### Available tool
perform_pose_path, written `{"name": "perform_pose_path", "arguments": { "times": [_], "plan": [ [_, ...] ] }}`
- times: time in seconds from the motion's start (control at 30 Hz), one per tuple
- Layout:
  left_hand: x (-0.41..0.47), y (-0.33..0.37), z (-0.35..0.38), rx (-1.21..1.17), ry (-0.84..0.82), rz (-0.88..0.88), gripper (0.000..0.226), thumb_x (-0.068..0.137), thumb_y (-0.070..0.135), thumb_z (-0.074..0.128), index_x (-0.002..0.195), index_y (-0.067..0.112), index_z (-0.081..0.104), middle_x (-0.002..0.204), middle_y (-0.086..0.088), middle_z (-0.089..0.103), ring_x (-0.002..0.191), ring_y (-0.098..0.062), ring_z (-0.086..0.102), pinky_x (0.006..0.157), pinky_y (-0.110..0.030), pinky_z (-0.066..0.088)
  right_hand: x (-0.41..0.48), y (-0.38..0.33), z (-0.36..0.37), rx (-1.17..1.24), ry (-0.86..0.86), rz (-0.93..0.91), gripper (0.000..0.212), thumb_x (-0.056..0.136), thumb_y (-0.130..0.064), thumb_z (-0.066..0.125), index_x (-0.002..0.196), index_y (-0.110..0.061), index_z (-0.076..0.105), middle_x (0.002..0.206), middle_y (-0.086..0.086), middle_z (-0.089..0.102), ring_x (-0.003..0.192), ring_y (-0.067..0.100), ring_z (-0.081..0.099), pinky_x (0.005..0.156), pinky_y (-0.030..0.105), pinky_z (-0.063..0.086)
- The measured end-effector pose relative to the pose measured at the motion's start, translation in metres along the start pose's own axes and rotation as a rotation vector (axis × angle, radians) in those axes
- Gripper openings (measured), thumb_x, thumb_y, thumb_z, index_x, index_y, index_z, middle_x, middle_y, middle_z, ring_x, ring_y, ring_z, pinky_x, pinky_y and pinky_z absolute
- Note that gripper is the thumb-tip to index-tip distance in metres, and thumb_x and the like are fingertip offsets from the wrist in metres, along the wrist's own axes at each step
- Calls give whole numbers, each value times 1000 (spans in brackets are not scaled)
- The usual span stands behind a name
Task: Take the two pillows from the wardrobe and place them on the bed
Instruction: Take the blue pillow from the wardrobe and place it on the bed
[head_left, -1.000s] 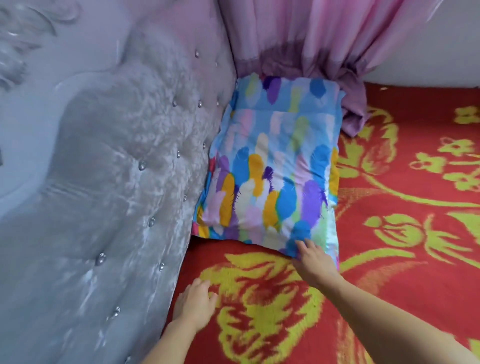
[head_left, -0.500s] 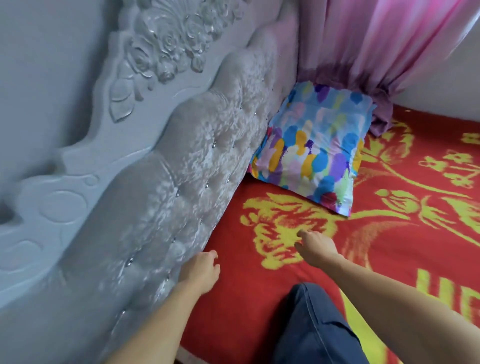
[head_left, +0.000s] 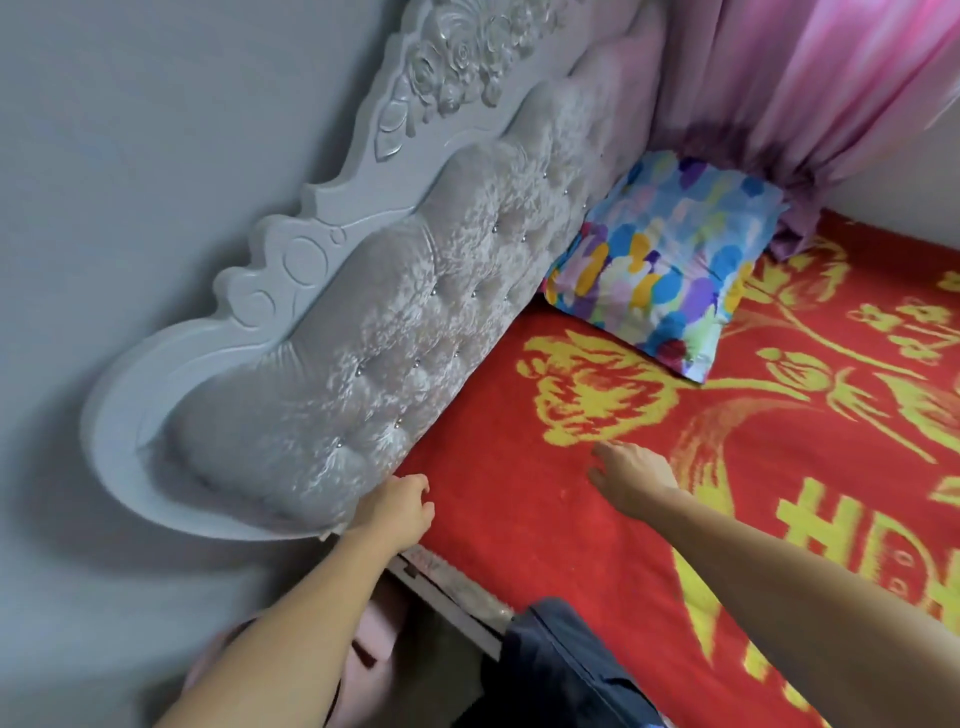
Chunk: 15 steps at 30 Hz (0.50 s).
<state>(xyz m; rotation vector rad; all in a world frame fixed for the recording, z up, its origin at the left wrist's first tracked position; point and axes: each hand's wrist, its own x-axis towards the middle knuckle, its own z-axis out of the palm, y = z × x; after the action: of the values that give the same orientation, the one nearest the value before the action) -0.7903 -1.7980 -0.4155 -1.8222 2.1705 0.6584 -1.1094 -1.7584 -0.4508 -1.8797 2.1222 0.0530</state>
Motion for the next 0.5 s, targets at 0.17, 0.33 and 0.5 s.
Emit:
{"name": "perform_pose_path", "arguments": {
  "times": [0.17, 0.33, 0.5],
  "plan": [
    [-60, 3, 38, -25, 37, -23, 31, 90, 33, 49, 118, 22, 58, 110, -6, 67, 98, -28, 62, 76, -35, 48, -46, -7, 23, -39, -42, -91, 29, 94, -36, 43, 114, -18, 55, 108, 3, 65, 97, 26, 63, 67, 33, 46],
    [-141, 7, 81, -88, 28, -103, 26, 89, 31, 46, 109, 20, 59, 104, -8, 65, 92, -30, 62, 74, -36, 47, -111, -18, 41, -70, -70, -188, 28, 92, -32, 46, 114, -17, 55, 108, 4, 64, 97, 27, 63, 71, 36, 50],
    [-238, 27, 127, -115, 110, -151, 29, 90, 30, 47, 114, 19, 59, 113, -8, 66, 101, -31, 61, 77, -36, 47, -196, -16, 51, -80, -53, -329, 29, 91, -32, 46, 116, -18, 54, 110, 4, 65, 96, 27, 63, 70, 35, 49]
  ]
}}
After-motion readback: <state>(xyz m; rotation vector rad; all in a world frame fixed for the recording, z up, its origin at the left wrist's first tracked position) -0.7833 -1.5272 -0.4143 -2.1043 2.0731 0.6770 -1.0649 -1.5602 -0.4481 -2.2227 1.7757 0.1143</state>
